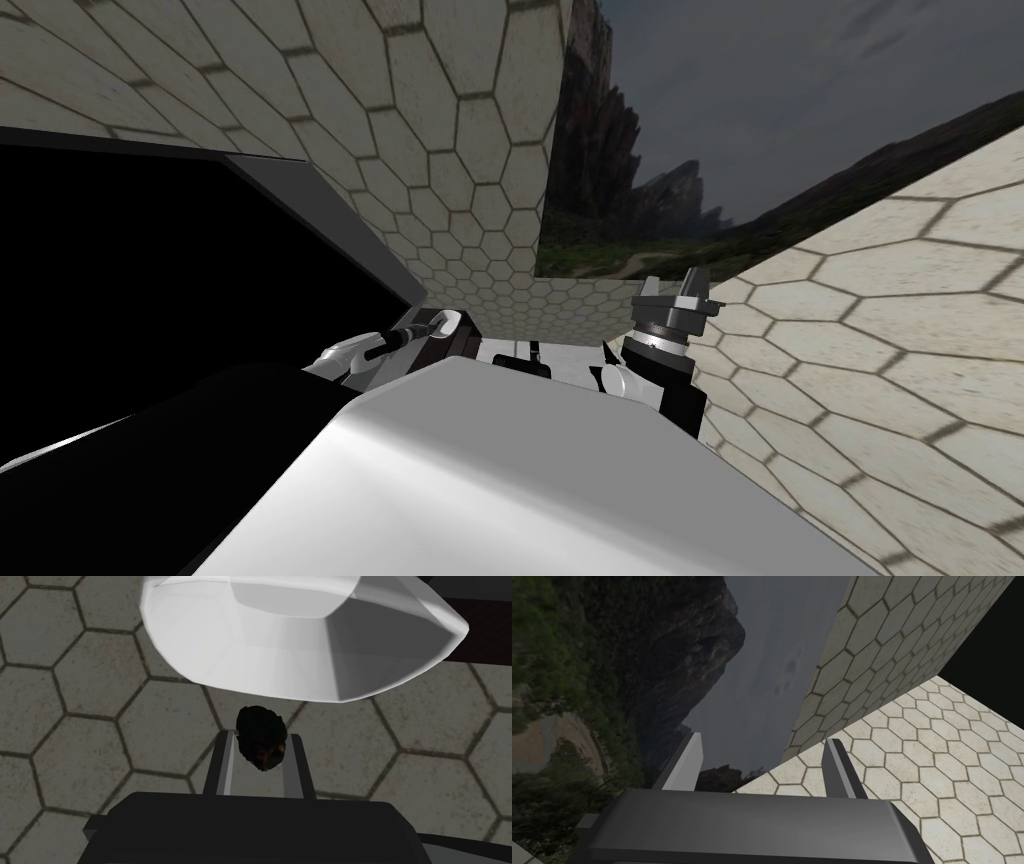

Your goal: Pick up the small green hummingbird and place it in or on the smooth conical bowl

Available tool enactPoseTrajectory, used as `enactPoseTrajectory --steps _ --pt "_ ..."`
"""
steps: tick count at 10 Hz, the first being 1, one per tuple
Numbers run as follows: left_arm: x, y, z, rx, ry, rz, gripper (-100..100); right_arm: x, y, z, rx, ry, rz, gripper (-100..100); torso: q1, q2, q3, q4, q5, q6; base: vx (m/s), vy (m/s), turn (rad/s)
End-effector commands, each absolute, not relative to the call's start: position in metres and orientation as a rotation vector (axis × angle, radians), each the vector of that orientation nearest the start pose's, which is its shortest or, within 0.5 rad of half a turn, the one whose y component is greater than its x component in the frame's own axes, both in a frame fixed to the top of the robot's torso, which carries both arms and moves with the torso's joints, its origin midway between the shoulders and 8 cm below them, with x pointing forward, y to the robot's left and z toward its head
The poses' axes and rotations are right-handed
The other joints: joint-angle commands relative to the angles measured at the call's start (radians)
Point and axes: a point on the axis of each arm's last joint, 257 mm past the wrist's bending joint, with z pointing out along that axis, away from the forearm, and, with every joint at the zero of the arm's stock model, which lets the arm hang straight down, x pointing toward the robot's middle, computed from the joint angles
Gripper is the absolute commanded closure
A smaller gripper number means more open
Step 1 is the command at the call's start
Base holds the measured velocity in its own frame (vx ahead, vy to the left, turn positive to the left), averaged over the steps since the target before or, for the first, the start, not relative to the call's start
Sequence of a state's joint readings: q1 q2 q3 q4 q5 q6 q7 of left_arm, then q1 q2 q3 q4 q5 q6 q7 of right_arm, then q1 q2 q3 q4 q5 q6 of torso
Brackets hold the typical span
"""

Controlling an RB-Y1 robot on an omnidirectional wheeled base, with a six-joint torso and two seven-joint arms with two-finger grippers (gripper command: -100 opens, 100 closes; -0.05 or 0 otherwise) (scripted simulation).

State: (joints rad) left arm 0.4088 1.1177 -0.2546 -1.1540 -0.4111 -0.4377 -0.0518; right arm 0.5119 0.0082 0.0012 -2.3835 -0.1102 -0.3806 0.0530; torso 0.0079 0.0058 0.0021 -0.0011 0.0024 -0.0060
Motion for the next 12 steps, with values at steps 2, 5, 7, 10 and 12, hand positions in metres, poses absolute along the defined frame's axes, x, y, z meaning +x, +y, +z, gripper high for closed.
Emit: enactPoseTrajectory --steps 2,5,7,10,12 --pt "0.275 0.569 -0.399 -0.051 2.338 -0.097 100 0.340 -0.291 0.044 0.730 0.575 1.321 0 0.000 0.000 0.000 0.000 0.000 0.001 0.002 -0.009 -0.006" --pt "0.275 0.569 -0.399 -0.052 2.338 -0.098 100 0.340 -0.291 0.044 0.730 0.575 1.321 0 0.002 0.000 0.000 0.000 0.000 0.001 -0.004 0.011 -0.006" --pt "0.275 0.569 -0.399 -0.052 2.338 -0.098 -100 0.340 -0.291 0.044 0.730 0.575 1.321 0 0.001 0.000 0.000 0.000 0.000 0.000 0.000 0.000 0.000" --pt "0.275 0.569 -0.399 -0.052 2.338 -0.098 -100 0.340 -0.291 0.044 0.730 0.575 1.321 0 0.001 0.000 0.000 0.000 0.000 0.000 0.000 0.000 0.000" --pt "0.270 0.589 -0.397 -0.115 2.346 -0.072 -100 0.340 -0.291 0.044 0.730 0.575 1.321 0 0.001 0.000 0.000 0.000 0.000 0.000 -0.058 -0.002 -0.185"
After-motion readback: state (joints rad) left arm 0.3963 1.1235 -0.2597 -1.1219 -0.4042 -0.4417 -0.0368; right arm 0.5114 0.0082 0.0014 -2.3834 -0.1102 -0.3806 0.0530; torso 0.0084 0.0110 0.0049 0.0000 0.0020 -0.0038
